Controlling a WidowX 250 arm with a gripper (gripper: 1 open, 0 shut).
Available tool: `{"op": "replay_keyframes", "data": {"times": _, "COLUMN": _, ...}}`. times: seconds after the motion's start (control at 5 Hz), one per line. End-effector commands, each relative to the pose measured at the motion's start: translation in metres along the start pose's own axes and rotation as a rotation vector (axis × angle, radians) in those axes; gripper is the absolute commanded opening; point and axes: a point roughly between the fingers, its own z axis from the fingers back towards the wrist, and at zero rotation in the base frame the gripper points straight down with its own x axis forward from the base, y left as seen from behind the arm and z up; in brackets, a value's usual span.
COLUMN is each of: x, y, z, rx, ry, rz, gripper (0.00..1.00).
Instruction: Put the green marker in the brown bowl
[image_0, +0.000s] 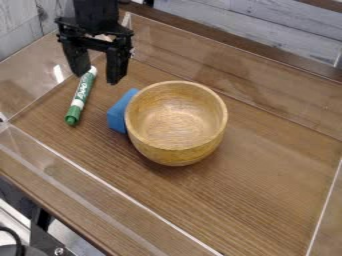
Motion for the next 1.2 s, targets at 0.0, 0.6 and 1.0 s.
{"op": "replay_keyframes", "data": {"times": 0.0, "x": 0.003, "y": 0.009, "z": 0.005, "rx": 0.008, "ry": -0.035, "rz": 0.019, "gripper": 1.0}}
{"op": "replay_keyframes", "data": {"times": 0.6, "x": 0.003, "y": 0.023, "z": -0.01, "rx": -0.002, "ry": -0.025, "rz": 0.045, "gripper": 1.0}}
{"op": "replay_keyframes", "data": {"times": 1.0, "x": 0.005, "y": 0.034, "z": -0.019, "rx": -0.008, "ry": -0.023, "rz": 0.047, "gripper": 1.0}}
